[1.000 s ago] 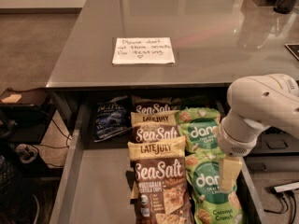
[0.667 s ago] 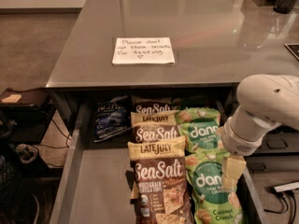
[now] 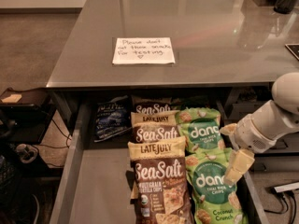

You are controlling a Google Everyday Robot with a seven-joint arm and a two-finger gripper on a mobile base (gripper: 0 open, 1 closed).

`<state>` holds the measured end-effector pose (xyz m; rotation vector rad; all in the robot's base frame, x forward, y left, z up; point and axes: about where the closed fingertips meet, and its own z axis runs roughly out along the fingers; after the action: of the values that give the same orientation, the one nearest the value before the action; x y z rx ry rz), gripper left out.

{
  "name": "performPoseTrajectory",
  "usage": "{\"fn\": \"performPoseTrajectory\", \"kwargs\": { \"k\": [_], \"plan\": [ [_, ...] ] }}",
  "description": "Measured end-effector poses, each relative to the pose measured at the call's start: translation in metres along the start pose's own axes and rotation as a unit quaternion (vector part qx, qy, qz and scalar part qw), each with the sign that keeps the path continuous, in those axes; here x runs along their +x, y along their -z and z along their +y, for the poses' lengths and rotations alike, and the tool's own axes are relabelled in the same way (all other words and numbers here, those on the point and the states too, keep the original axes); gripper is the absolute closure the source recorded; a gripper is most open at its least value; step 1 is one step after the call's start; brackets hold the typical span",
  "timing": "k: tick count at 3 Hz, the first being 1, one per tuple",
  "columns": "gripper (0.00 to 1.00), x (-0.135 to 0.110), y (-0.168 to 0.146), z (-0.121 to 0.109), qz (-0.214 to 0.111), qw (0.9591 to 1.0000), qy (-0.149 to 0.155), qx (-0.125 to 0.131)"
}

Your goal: Pick green rice chip bag from top drawer and place on counter

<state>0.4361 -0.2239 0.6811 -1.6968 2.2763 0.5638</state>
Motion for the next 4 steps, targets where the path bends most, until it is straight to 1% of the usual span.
{"fn": "performPoseTrajectory", "kwargs": {
  "k": [1, 3, 4],
  "plan": [
    [0.00, 0.000, 0.000, 0.000, 0.000, 1.0000, 0.000, 0.000],
    [0.00, 0.006, -0.019, -0.005, -0.012, 0.9989, -0.018, -0.042],
    [0.00, 0.009, -0.028, -0.006, -0.010, 0.9980, -0.024, -0.057]
  ]
}}
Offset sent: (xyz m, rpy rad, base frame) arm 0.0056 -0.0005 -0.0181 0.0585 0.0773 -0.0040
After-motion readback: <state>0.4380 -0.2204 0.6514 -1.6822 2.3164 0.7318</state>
